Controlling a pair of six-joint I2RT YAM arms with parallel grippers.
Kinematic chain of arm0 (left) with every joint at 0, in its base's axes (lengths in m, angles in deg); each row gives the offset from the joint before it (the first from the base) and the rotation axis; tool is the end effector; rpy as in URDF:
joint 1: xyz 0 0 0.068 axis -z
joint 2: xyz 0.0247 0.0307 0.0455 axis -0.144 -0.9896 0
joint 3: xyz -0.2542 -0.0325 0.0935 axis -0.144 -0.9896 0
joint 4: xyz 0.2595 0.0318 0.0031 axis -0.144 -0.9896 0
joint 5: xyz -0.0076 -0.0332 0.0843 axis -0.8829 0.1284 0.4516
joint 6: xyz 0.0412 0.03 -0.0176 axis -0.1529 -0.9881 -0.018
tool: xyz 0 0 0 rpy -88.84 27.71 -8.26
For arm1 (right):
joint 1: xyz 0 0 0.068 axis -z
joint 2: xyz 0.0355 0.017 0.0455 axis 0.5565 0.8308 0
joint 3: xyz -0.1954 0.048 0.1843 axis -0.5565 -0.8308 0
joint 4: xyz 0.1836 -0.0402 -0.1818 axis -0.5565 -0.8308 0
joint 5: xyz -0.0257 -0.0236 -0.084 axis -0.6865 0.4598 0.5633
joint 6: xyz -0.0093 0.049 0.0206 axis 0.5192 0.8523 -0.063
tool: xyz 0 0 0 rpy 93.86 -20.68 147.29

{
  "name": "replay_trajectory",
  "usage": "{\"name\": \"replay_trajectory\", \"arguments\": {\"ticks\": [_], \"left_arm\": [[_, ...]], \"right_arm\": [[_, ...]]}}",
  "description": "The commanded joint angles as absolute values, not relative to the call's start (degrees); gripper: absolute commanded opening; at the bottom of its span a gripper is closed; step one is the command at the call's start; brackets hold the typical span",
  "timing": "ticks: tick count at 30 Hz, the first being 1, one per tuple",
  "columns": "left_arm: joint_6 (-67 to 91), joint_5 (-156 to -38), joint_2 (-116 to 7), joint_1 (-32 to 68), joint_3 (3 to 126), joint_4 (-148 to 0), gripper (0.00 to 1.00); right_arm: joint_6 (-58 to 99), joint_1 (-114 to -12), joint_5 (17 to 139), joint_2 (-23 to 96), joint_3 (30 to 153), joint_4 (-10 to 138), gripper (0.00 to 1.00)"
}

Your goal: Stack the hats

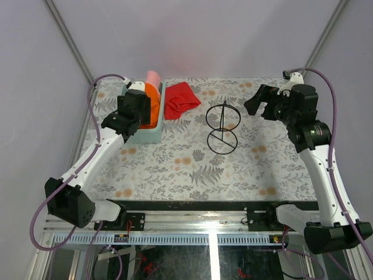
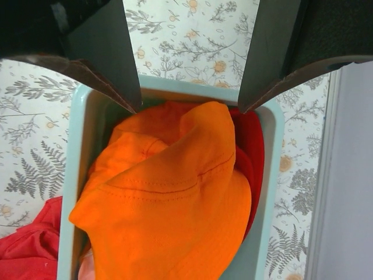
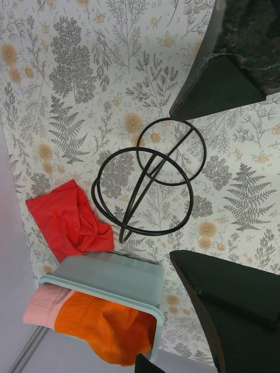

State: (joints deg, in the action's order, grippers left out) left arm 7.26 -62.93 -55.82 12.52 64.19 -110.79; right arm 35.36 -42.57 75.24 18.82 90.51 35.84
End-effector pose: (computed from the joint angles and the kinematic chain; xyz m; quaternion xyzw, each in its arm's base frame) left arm 0.2765 -0.0884 0.3430 0.0151 0.8857 0.0988 0.4534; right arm 0.2289 0.0417 0.4264 0.0366 0.8003 0.2262 0.5541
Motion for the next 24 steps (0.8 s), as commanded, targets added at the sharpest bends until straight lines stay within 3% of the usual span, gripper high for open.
{"name": "replay_trajectory", "arguments": {"ticks": [1,13,14,17,18,21,24], "left_arm": [[1.0,-58.3,-56.3,12.4,61.9,-101.5,0.68],[-5.2,-55.7,-61.6,11.7,57.1,-87.8,0.67],[-5.5,-56.1,-62.4,11.2,57.0,-86.7,0.64],[-5.2,-57.4,-64.4,9.1,58.1,-84.8,0.25],[-4.7,-58.6,-65.0,8.0,58.8,-84.7,0.19],[-2.9,-62.0,-66.9,3.9,61.8,-84.9,0.07],[-1.5,-65.2,-69.3,2.4,68.9,-90.3,0.01]], "right_arm": [[36.0,-42.9,73.1,17.2,90.5,38.4,0.99],[35.9,-42.9,74.1,16.7,91.6,37.2,0.99],[35.7,-43.0,74.4,16.7,91.7,37.0,0.99],[35.5,-42.9,75.0,16.6,91.8,36.6,0.99],[35.5,-43.0,75.1,16.6,91.8,36.4,0.99],[35.6,-42.9,75.4,16.6,92.0,36.0,0.99],[35.6,-42.9,75.7,16.8,92.3,35.7,0.99]]}}
